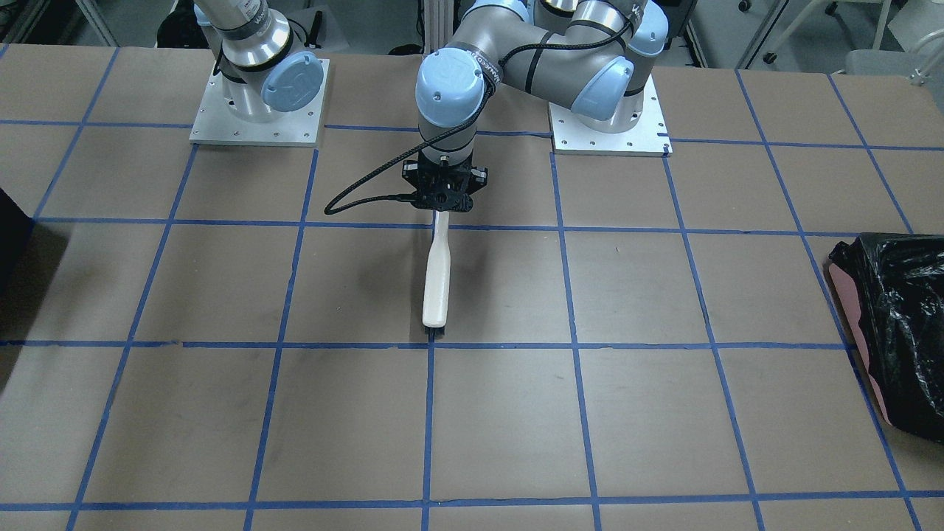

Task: Sweep and dump trash in nearest bin
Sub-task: 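Tip the dustpan over the black bin with the right gripper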

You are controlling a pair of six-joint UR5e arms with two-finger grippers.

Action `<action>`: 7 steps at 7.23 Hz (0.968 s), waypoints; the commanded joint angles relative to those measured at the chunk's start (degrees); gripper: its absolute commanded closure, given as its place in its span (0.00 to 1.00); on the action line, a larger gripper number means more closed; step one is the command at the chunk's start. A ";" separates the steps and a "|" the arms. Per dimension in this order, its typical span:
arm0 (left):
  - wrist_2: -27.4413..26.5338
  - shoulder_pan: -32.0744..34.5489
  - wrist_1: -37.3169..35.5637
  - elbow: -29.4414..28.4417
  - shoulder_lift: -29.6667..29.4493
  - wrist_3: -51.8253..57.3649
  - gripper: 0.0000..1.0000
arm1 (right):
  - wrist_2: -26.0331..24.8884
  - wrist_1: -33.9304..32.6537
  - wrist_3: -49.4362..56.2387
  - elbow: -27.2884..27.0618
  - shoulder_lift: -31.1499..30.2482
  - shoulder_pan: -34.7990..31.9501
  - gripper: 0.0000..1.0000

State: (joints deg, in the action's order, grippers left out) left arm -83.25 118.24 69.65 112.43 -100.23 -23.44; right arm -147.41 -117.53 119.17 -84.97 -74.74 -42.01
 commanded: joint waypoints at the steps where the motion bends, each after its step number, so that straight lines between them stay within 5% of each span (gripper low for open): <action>1: -0.51 -0.03 -0.04 0.25 -0.15 -0.20 1.00 | 2.80 -0.94 -0.08 0.77 -0.31 0.00 1.00; 6: 0.45 -0.03 -0.04 0.33 -0.32 -0.20 1.00 | 14.23 -2.18 -1.39 2.70 -4.26 0.00 1.00; 7: 0.37 -0.03 -0.04 0.33 -0.32 -0.03 0.83 | 16.52 -2.01 -3.66 2.18 -5.75 0.00 1.00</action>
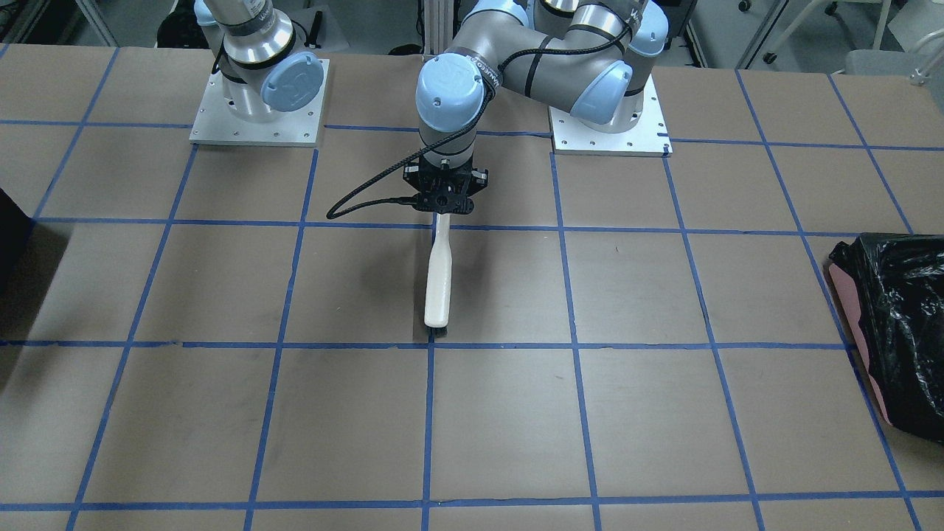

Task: Sweep and dump trash in nearest bin
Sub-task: 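Tip the dustpan over the black bin with the right gripper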

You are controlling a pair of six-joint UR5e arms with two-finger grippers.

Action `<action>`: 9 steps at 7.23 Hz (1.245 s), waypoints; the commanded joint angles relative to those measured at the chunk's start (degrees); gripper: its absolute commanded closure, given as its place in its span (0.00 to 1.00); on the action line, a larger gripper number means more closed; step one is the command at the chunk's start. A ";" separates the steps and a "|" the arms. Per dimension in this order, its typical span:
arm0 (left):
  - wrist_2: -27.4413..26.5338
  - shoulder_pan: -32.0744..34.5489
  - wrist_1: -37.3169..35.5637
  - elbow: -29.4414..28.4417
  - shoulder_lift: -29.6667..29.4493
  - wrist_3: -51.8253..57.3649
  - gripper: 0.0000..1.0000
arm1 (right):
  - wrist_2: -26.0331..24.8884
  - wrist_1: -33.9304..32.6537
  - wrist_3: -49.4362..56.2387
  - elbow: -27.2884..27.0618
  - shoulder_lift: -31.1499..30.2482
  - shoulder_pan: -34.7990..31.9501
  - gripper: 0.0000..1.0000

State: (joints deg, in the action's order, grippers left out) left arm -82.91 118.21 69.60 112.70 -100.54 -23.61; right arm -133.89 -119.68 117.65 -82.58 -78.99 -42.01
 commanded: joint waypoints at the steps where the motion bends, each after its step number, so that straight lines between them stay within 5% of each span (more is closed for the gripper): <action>1: -0.31 0.00 0.01 0.06 -0.10 0.14 0.76 | 3.20 1.37 -6.51 -0.65 -2.39 -0.43 1.00; 9: -0.58 -0.18 0.62 -0.73 -0.19 -0.12 0.44 | 12.95 25.29 -49.76 -3.54 -1.70 -15.19 1.00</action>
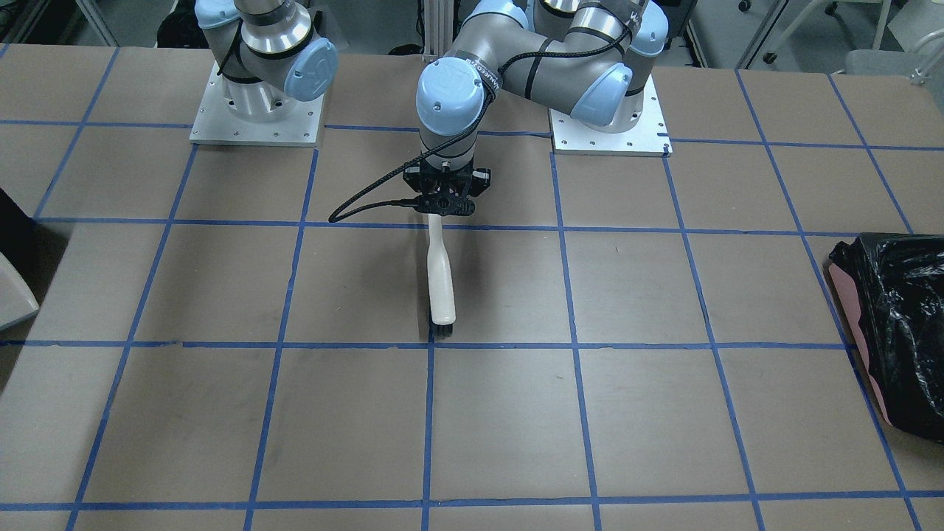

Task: Sweep and dump trash in nearest bin
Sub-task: 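Lay the brush down with the left while the right brings the dustpan back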

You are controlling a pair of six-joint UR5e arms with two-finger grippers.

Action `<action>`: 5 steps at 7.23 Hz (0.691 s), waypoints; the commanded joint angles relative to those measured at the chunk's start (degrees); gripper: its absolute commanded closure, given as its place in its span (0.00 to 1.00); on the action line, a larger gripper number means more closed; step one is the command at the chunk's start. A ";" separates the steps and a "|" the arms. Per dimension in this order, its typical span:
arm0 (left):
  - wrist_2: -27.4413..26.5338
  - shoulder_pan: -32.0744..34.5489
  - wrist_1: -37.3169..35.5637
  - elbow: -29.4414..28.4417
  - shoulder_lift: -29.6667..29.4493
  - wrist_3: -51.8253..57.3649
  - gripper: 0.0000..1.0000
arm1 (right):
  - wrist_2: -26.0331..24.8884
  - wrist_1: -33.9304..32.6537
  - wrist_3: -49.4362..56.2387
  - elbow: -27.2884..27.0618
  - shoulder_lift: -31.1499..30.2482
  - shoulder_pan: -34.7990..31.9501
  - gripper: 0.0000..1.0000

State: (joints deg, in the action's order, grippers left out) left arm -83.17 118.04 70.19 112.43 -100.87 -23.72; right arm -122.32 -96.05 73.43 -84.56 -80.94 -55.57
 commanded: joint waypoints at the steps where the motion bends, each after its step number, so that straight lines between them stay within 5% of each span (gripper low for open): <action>1: -0.42 0.00 -0.40 -0.90 0.76 -0.01 0.09 | 1.30 1.65 -10.97 -3.40 0.34 -4.08 1.00; 2: -0.85 -0.35 0.81 -2.73 1.46 -0.10 0.00 | 1.30 1.83 -15.29 -5.16 0.26 -6.11 1.00; 5: -6.27 -5.51 14.34 -17.81 2.69 1.21 0.00 | 8.65 6.73 -28.02 -6.58 0.17 -8.93 1.00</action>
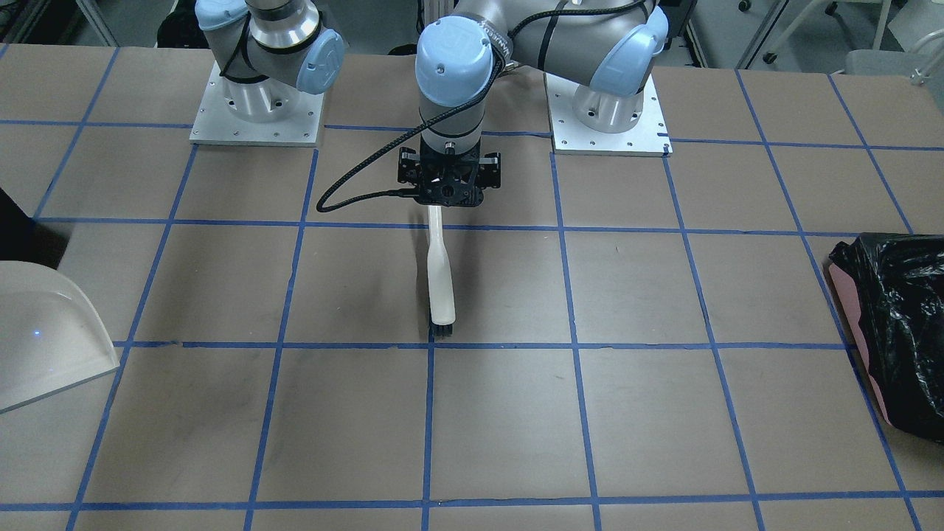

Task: Sweep and dump trash in nearest bin
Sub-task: 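Lay the brush down with the left while the right brings the dustpan back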

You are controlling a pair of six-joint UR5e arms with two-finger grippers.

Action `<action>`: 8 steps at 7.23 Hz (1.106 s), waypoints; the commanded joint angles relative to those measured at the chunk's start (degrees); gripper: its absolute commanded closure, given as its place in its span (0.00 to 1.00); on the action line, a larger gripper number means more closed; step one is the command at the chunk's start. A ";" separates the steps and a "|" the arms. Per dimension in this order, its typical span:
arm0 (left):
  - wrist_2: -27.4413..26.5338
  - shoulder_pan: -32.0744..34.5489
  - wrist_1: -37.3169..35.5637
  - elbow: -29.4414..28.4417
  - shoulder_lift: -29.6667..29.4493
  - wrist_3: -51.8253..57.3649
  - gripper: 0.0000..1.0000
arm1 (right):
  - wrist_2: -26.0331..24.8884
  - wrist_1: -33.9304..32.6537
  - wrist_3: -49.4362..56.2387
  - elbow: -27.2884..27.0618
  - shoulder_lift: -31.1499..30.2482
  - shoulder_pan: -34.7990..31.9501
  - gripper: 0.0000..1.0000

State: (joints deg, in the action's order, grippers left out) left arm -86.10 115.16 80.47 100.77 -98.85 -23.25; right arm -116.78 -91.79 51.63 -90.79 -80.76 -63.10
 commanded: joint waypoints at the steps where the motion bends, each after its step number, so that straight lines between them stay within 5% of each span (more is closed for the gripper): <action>1: -3.55 -5.53 4.51 -8.64 1.29 3.18 0.00 | 4.96 4.41 -11.85 -0.44 0.16 -2.90 1.00; 6: -5.74 -11.70 3.99 -11.03 6.46 8.13 0.00 | 12.25 6.37 -32.26 -0.09 1.83 -14.14 1.00; 8: -11.72 -17.13 3.81 -8.77 6.91 18.78 0.00 | 15.07 2.26 -37.99 1.05 4.89 -19.40 1.00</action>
State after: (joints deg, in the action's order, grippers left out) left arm -95.40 101.30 84.42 90.63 -92.51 -11.28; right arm -103.52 -86.85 17.01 -90.54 -77.66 -79.06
